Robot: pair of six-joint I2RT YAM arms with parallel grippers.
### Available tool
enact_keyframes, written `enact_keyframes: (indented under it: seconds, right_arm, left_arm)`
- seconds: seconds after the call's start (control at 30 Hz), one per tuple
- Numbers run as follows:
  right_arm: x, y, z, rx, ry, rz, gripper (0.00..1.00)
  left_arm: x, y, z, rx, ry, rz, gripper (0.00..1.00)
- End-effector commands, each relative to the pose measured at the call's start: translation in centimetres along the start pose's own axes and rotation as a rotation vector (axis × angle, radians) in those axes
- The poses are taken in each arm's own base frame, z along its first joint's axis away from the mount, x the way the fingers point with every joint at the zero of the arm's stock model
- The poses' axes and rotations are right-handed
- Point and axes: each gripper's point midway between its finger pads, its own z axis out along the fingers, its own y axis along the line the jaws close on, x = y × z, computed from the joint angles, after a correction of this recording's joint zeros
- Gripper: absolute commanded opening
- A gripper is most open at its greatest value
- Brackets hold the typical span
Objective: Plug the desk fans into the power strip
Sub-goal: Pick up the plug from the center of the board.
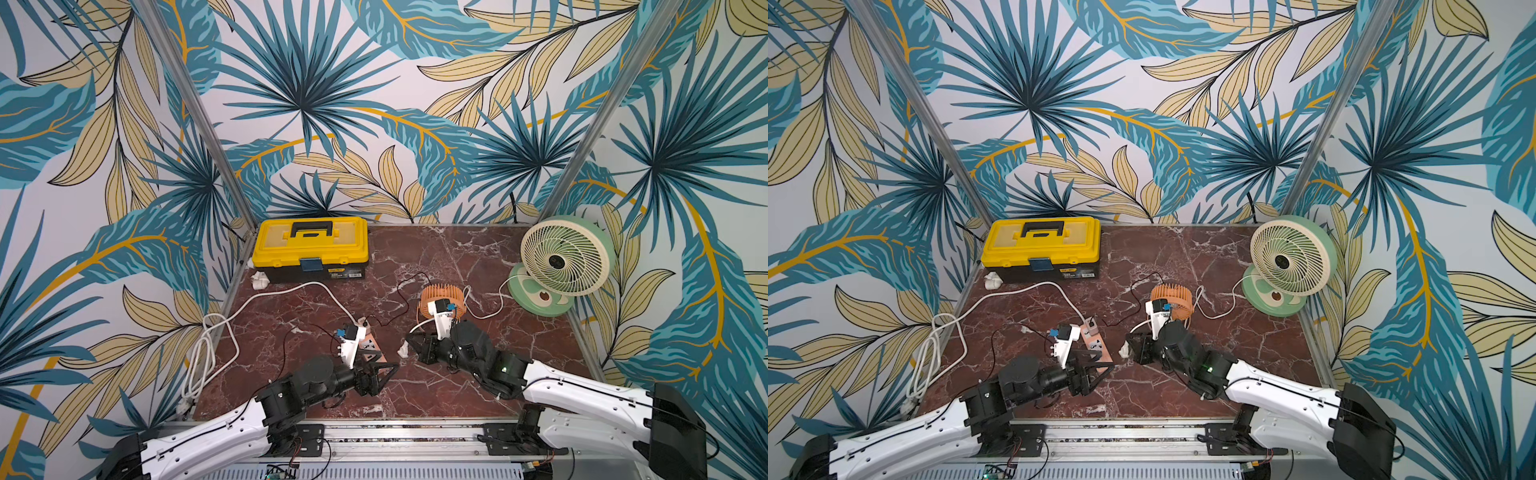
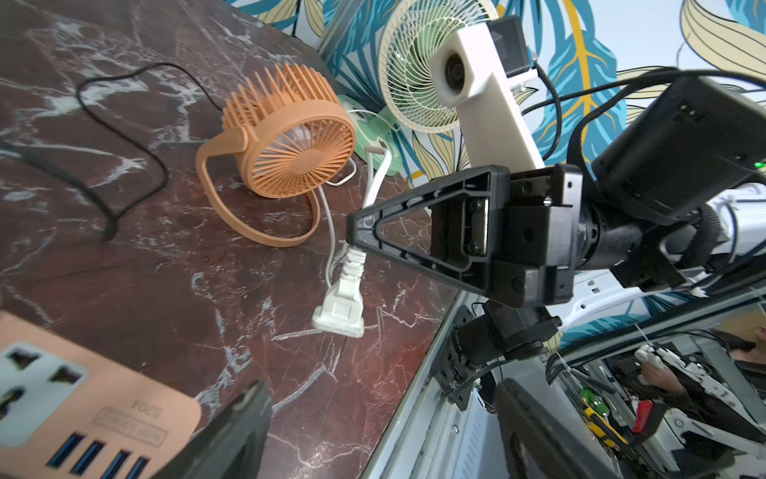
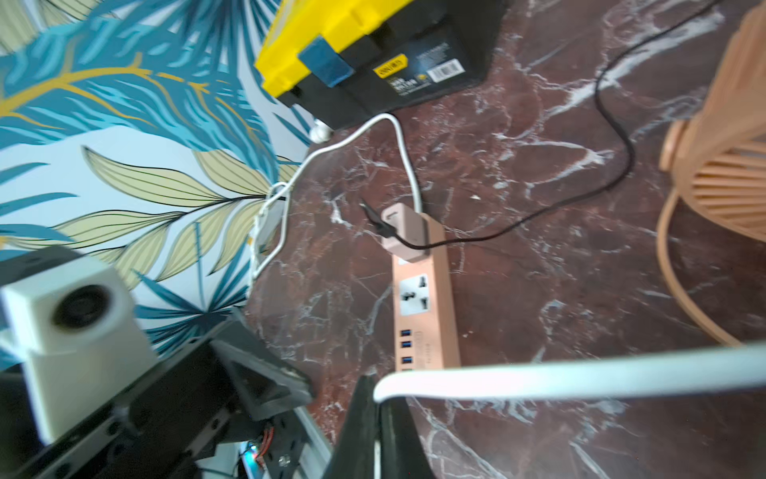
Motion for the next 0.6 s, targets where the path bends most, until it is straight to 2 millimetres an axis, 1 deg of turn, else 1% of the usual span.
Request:
enact_keyframes:
  seconds: [0.0,0.13,0.3,0.4,0.5,0.57]
  right_arm:
    - [0.3,1.6,-1.0,-0.113,-0.004,-0.022,0.0]
    - [0.3,2.6,-1.8,-0.186,-0.016,-0.007,0.0]
    - [0.2,2.6,-2.4,-0.208,-0.041,0.013,0.0]
    - [0.2,2.8,-2.4,-0.214,-0.031,0.013,0.0]
    - [0.2,2.7,-2.3,-0.214,-0.035,0.031,0.0]
    - [0.3,2.7,-2.1,-0.214,-0.027,0.034,0.0]
  left_arm:
    - [-0.7,-2.9,0.6,0.133,0.0,0.043,0.86]
    - [-0.4,-3.3,1.5,0.157,0.031,0.035,0.84]
    - [-0.2,-3.3,2.1,0.159,0.043,0.038,0.8]
    - [-0.4,-3.1,2.1,0.154,0.027,0.035,0.75]
    - [-0.6,-2.9,2.1,0.135,0.013,0.042,0.67]
    - [-0.8,-2.6,2.2,0.113,0.005,0.051,0.65]
